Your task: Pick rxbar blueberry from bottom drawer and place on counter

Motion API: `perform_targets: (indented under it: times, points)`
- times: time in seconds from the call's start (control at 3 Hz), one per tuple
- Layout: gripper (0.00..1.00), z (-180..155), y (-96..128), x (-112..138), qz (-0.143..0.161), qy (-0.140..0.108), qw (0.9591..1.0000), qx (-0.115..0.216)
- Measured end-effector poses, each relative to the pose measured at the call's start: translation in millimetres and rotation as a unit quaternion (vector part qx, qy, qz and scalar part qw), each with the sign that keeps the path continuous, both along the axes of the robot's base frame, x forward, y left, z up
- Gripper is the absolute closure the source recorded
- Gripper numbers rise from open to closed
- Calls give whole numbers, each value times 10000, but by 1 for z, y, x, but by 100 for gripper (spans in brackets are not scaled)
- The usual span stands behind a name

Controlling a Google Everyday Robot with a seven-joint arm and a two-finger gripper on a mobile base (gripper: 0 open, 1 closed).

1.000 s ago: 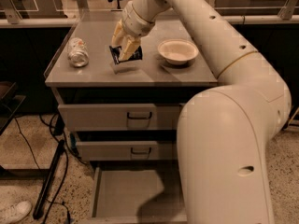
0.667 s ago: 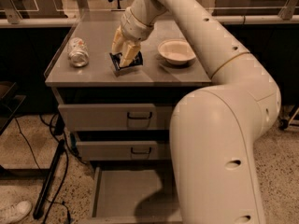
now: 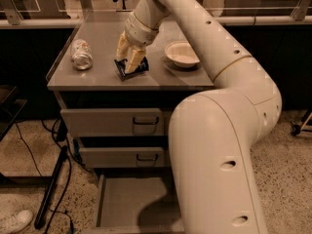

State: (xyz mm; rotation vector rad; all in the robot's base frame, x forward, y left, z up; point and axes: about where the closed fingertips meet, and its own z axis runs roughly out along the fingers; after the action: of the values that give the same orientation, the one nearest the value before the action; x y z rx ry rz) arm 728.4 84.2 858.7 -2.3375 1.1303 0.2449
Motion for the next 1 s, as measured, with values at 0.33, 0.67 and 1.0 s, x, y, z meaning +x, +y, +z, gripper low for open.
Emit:
perform_targets:
  times: [0.33,0.67,1.0]
  points:
    - [100,-12,3,8,48,105,9999,63]
    - [100,-14,4,9,86,128,9998,82]
    - [82,-13,4,9,86,128,9998,82]
